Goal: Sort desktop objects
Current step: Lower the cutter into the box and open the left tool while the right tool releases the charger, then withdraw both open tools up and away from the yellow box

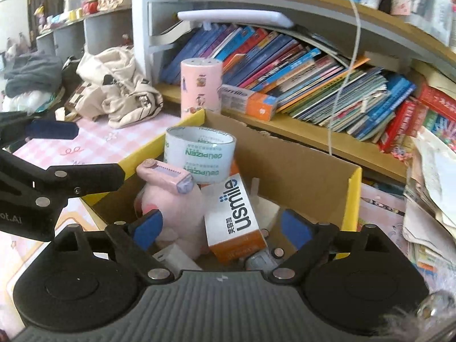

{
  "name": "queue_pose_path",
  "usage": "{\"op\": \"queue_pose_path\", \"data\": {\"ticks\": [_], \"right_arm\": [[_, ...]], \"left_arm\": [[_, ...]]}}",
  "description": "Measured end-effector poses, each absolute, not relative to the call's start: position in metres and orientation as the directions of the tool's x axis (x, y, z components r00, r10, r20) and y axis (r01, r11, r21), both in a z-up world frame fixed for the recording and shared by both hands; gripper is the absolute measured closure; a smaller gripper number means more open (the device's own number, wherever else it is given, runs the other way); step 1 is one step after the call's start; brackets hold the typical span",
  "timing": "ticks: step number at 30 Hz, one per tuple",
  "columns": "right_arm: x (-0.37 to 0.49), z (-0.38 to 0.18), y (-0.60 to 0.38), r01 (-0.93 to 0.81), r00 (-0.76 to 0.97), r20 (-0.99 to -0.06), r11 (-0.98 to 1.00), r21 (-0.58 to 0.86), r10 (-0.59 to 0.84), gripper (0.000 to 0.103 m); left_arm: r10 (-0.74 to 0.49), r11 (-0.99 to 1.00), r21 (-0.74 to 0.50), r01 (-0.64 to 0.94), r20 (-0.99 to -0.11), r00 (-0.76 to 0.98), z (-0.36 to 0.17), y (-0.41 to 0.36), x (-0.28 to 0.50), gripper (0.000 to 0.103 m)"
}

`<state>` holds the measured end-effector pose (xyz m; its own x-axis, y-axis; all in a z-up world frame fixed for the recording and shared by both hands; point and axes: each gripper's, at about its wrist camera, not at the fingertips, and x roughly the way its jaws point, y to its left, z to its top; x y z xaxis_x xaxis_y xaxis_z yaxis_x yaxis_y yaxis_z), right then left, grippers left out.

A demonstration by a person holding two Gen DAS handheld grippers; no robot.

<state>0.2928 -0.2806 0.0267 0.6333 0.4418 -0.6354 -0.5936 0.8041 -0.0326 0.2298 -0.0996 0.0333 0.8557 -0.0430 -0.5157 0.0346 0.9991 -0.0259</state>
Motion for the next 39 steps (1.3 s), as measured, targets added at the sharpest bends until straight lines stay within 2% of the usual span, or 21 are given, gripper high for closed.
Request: {"op": "queue_pose_path", "data": {"ticks": [16,29,39], "right_arm": [[0.234,0.030,-0.288,-0.411,0.747,-0.586,0.911,-0.035,0.314,0.002],[0.175,0.020,-0.269,-0.315,0.749,-0.619,0.949,-0.019,0.236,0.000],[0.139,0.015,-0.256,-0.244,0.742,-0.641,0.970,0.018,0.198,0.000]], "left_arm": [[-0.039,0.999,0.004,0.047,-0.491,0.870,0.034,-0.090,0.176,0.003],[-0.041,0.999,-0.029,0.031,-0.526,0.850,0.025,-0.060,0.134,0.003],[-0.034,0.999,-0.011,0.033,-0.531,0.847,0.023,-0.046,0.104,0.003]]}}
